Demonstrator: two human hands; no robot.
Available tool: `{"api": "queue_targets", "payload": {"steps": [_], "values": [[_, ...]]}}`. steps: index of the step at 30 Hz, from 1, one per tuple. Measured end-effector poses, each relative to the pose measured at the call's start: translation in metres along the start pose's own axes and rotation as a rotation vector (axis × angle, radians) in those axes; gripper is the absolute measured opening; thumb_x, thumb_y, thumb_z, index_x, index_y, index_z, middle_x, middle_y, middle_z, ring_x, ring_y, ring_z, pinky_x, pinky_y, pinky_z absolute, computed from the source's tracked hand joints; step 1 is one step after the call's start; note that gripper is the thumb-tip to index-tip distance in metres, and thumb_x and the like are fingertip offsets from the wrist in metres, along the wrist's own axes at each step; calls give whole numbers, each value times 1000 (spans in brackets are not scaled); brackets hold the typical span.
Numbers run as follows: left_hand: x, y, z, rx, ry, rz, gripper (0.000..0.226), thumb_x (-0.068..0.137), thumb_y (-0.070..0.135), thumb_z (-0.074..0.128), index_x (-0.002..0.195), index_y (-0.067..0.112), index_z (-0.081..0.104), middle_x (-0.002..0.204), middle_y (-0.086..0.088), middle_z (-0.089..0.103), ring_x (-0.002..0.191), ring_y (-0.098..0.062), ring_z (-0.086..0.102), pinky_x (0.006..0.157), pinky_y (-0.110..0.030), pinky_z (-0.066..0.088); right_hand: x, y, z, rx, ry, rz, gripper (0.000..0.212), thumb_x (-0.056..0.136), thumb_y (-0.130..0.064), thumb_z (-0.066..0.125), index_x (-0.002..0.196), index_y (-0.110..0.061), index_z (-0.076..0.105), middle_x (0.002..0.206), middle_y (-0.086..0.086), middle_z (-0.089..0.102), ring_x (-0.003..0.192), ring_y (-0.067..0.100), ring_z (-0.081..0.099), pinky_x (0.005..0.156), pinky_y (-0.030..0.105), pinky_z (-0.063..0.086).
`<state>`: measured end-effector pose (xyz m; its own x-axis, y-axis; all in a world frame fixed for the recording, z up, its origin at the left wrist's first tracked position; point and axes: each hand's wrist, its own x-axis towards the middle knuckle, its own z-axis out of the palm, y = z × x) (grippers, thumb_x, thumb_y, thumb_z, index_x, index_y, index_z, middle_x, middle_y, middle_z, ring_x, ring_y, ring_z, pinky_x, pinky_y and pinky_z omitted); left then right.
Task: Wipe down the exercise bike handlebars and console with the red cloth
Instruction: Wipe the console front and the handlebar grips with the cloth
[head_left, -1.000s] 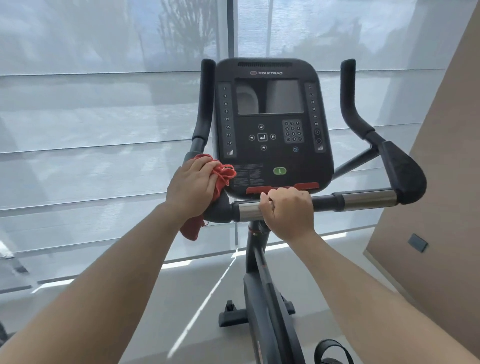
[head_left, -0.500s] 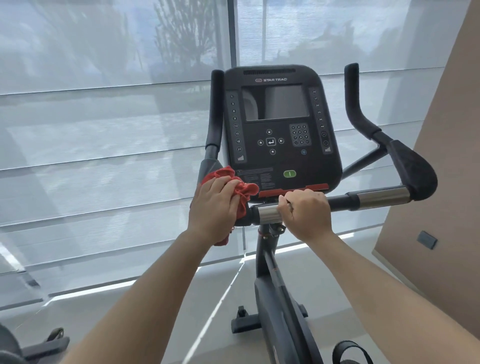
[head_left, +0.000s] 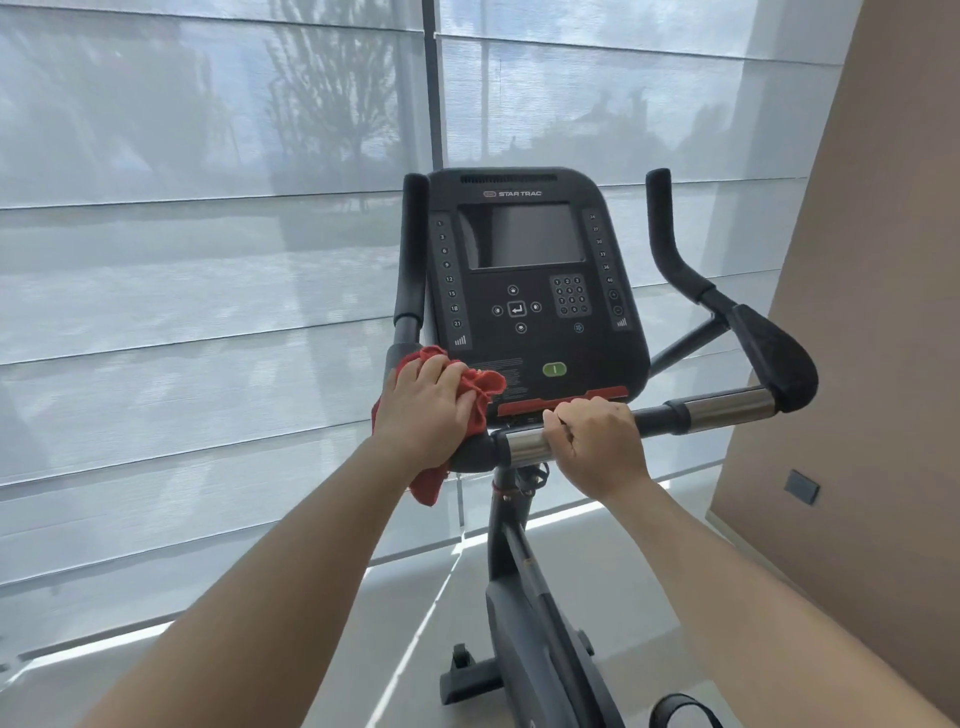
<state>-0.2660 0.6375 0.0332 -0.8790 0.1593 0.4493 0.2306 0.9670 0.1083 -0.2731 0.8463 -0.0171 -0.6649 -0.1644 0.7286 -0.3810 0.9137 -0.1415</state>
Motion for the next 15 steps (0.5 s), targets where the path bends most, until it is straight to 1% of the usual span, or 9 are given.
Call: {"api": "queue_targets", "payload": {"steps": [3, 6, 11, 15], "values": [[-10, -5, -3, -55, -7, 50, 43, 97, 38, 32, 137, 26, 36, 146, 1, 36, 134, -24, 27, 112, -40, 17, -2, -2, 1, -3, 3, 11, 41, 92, -35, 35, 58, -16, 47, 56, -5, 44, 55, 17, 42, 65, 31, 40], [-17, -7, -3, -23, 46, 88, 42, 97, 37, 31, 137, 25, 38, 144, 1, 39, 132, -23, 31, 112, -37, 20, -2, -1, 3, -9, 12, 21, 38, 92, -34, 37, 59, -17, 44, 57, -4, 44, 56, 16, 42, 67, 31, 41], [-8, -7, 3, 18, 97, 67, 40, 98, 36, 29, 134, 24, 42, 140, 1, 42, 128, -23, 33, 109, -36, 23, -4, 1, 9, -12, 43, 21, 37, 92, -33, 39, 58, -17, 46, 56, -5, 45, 54, 15, 45, 66, 32, 46], [8, -7, 0, 17, 52, 31, 39, 98, 37, 29, 132, 25, 45, 139, 1, 43, 129, -23, 31, 108, -37, 24, -3, -1, 13, -25, 77, 48, 37, 90, -32, 43, 57, -16, 47, 54, -3, 48, 51, 14, 45, 63, 32, 48]]}}
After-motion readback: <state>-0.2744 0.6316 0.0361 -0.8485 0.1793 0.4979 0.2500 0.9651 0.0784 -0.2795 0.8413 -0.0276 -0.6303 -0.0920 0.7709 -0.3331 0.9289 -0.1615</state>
